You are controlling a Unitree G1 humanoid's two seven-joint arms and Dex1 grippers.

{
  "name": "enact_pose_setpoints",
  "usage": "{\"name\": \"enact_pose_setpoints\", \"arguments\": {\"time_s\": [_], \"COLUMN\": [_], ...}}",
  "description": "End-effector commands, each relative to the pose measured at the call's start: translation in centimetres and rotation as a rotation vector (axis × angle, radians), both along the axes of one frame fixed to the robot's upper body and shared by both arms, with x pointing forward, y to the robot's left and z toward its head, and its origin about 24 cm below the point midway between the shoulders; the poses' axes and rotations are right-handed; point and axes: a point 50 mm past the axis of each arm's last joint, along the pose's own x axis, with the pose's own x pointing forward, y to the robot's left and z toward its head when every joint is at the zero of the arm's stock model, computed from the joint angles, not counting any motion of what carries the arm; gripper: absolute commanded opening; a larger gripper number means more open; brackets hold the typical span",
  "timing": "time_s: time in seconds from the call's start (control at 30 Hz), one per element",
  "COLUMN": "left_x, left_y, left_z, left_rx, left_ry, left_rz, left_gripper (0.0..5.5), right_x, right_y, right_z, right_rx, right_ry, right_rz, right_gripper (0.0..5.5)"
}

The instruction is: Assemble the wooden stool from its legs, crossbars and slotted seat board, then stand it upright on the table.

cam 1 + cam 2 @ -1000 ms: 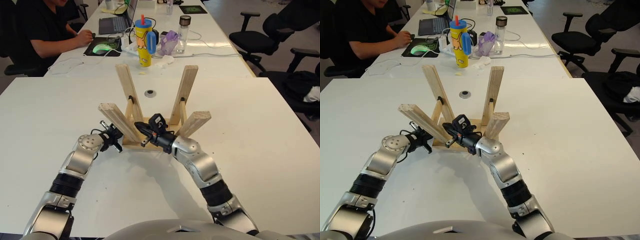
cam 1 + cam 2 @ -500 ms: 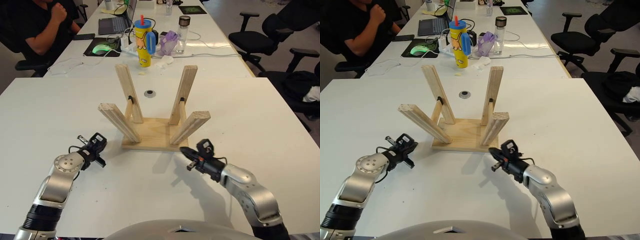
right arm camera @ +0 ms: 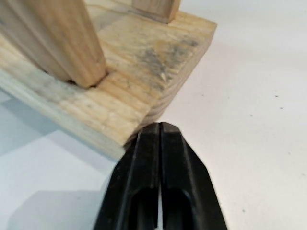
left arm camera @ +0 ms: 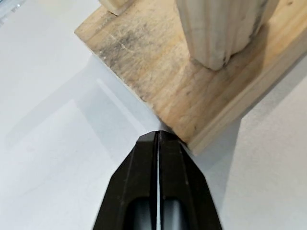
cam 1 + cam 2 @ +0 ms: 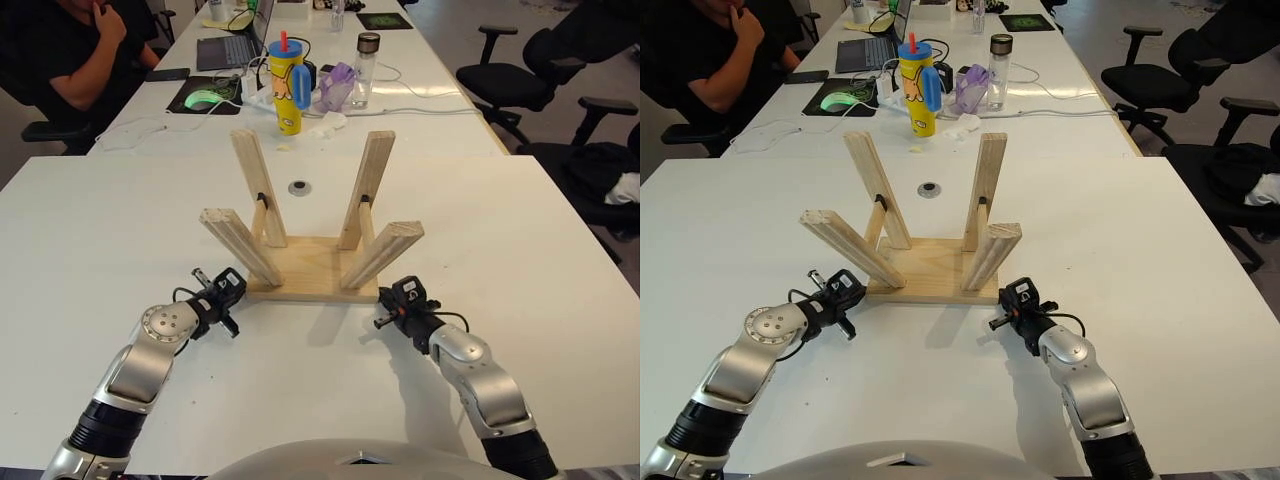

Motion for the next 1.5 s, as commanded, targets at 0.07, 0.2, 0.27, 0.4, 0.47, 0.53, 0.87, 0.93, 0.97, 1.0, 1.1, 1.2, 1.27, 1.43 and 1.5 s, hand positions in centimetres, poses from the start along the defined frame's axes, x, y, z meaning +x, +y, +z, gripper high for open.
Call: {"name": "enact_pose_setpoints", "arguments": {"time_s": [0.07,0.2,0.27,0.4,0.47,0.53,0.87,0.93,0.97,1.0,1.1,1.2,1.27,1.43,1.5], "left_x": [-1.7,-2.2,-2.8,-2.9,-2.3,-2.1,-1.0,-0.8,-0.8,-0.9,-0.9,-1.1,-1.4,-2.8,-3.1], "left_y": [-3.1,-5.3,-5.7,-5.3,-4.8,-4.6,-1.7,-1.4,-1.1,-0.8,1.0,3.6,4.7,4.9,4.8], "left_z": [-1.0,4.0,7.7,12.0,13.7,14.7,17.3,16.4,15.7,15.0,13.0,12.8,12.3,9.1,8.9], "left_rx": [-0.247,-0.6,-0.763,-0.865,-0.89,-0.898,-0.816,-0.766,-0.722,-0.669,-0.54,-0.618,-0.628,-0.51,-0.519], "left_ry": [0.214,0.265,0.292,0.304,0.281,0.27,0.187,0.189,0.181,0.173,0.097,0.101,0.114,0.159,0.14], "left_rz": [-0.115,-0.268,-0.403,-0.564,-0.588,-0.604,-0.523,-0.491,-0.472,-0.46,-0.401,-0.349,-0.337,-0.293,-0.287], "left_gripper": [0.01,0.01,0.01,0.01,0.01,0.01,0.01,0.01,0.01,0.01,0.21,0.59,0.88,1.57,1.82], "right_x": [-0.3,-0.9,-1.0,-1.1,-0.9,-0.7,0.4,1.3,2.2,3.1,5.5,5.6,5.4,5.3,4.9], "right_y": [3.7,4.7,4.8,4.4,4.1,3.8,2.3,1.6,1.0,0.1,-4.4,-7.7,-8.3,-7.8,-8.0], "right_z": [1.1,4.6,7.2,11.1,12.9,14.0,17.2,16.0,15.0,13.9,10.0,8.4,7.6,6.7,6.1], "right_rx": [0.164,0.316,0.385,0.469,0.52,0.552,0.598,0.49,0.424,0.364,0.075,0.066,0.08,0.098,0.086], "right_ry": [0.017,0.031,0.037,0.077,0.079,0.088,0.073,0.072,0.069,0.075,0.027,-0.004,0.0,0.003,0.019], "right_rz": [0.2,0.366,0.486,0.667,0.726,0.757,0.779,0.675,0.583,0.483,0.151,0.001,-0.023,-0.002,-0.007], "right_gripper": [0.0,0.0,0.0,0.0,0.0,0.0,0.0,0.0,0.0,0.0,0.0,0.44,0.74,1.48,1.74]}}
